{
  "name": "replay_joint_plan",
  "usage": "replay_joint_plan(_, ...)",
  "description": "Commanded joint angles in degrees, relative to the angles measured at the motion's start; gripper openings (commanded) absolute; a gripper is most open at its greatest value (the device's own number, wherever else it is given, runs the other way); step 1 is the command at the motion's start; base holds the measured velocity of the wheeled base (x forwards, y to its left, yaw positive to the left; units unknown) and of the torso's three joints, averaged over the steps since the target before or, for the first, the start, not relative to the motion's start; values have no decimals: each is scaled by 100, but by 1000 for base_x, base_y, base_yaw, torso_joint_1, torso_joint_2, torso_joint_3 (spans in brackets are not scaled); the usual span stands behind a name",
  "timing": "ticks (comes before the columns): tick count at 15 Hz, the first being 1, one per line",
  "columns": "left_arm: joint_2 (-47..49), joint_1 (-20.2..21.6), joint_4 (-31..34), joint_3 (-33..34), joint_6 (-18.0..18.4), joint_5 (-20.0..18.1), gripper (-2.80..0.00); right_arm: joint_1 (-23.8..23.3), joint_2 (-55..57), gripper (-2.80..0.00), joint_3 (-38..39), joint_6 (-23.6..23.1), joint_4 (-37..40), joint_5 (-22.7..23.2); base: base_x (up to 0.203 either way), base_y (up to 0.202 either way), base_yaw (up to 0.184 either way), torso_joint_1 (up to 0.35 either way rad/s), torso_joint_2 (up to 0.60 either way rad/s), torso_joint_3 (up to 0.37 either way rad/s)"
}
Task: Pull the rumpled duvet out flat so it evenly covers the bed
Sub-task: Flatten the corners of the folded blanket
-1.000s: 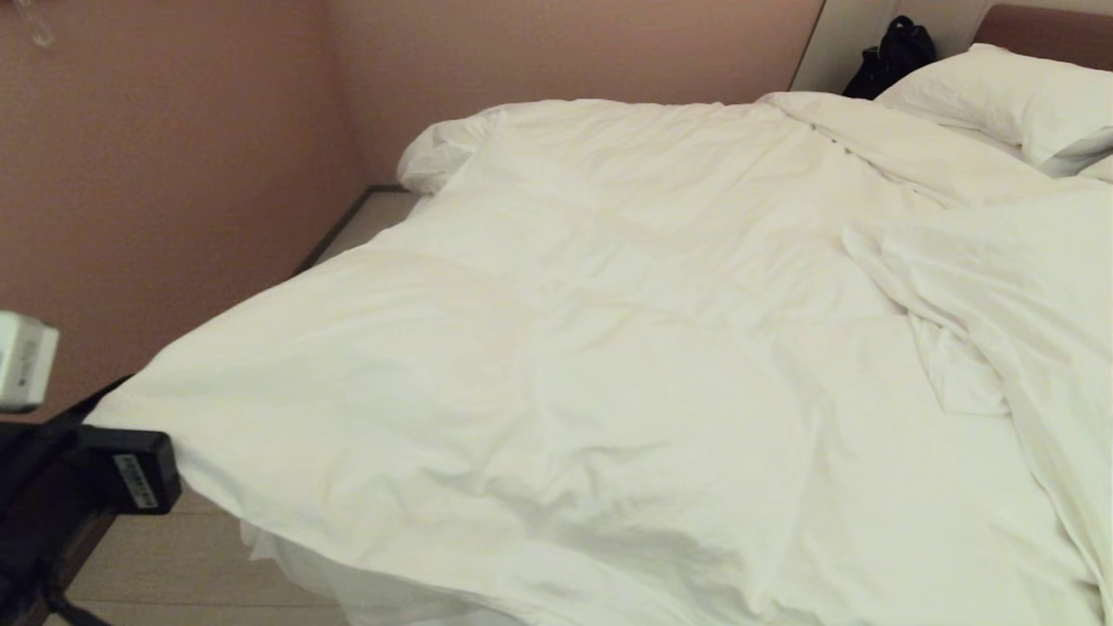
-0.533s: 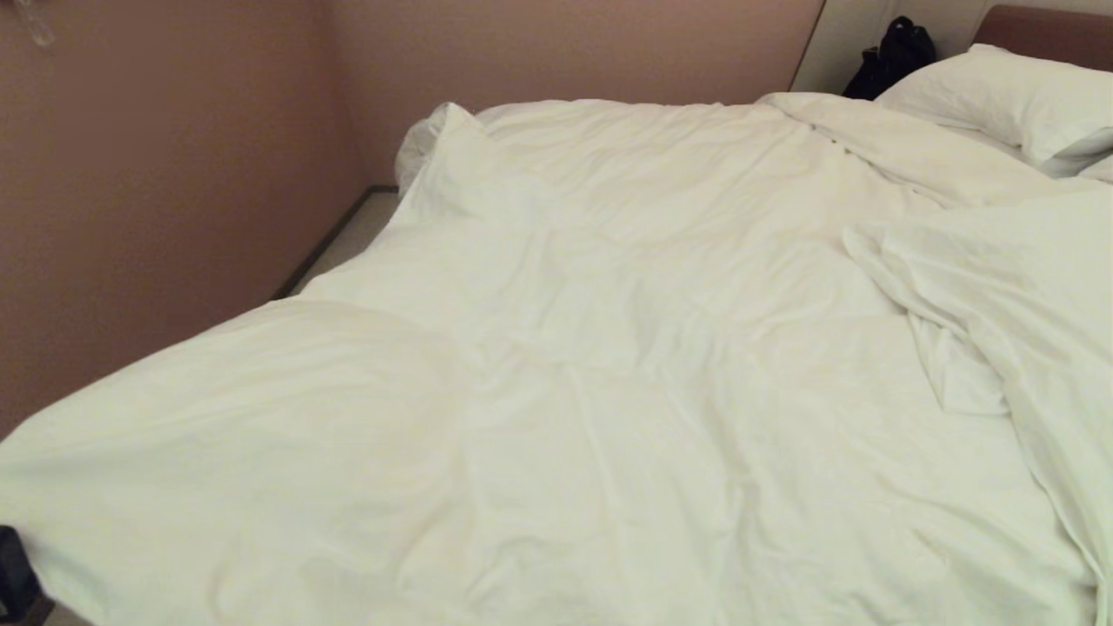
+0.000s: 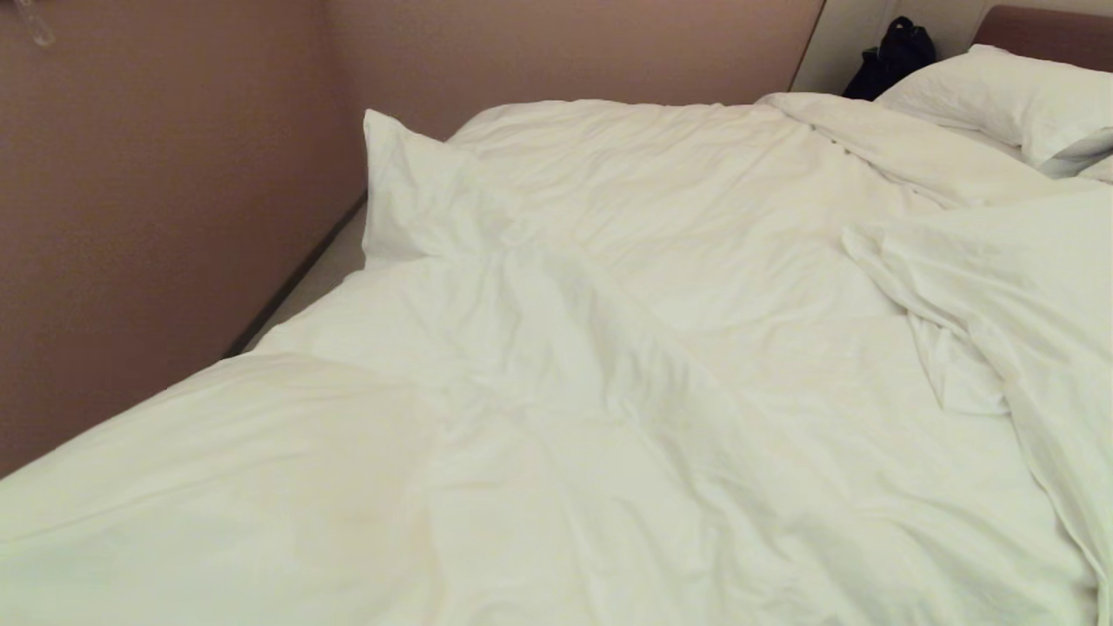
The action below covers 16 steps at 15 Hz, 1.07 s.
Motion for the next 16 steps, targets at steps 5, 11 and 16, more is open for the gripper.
replay_joint_plan(5, -863, 234, 764, 3, 4, 25, -280, 0, 7, -280, 0, -1, 1, 2, 0, 0, 0, 0, 0, 0)
replay_joint_plan(11, -1261, 489, 1040, -5, -155, 93, -280, 0, 7, -280, 0, -1, 2, -6, 0, 0, 0, 0, 0, 0)
replay_joint_plan(16, -1173, 736, 1049, -119, -163, 81, -280, 0, 7, -280, 0, -1, 1, 0, 0, 0, 0, 0, 0, 0)
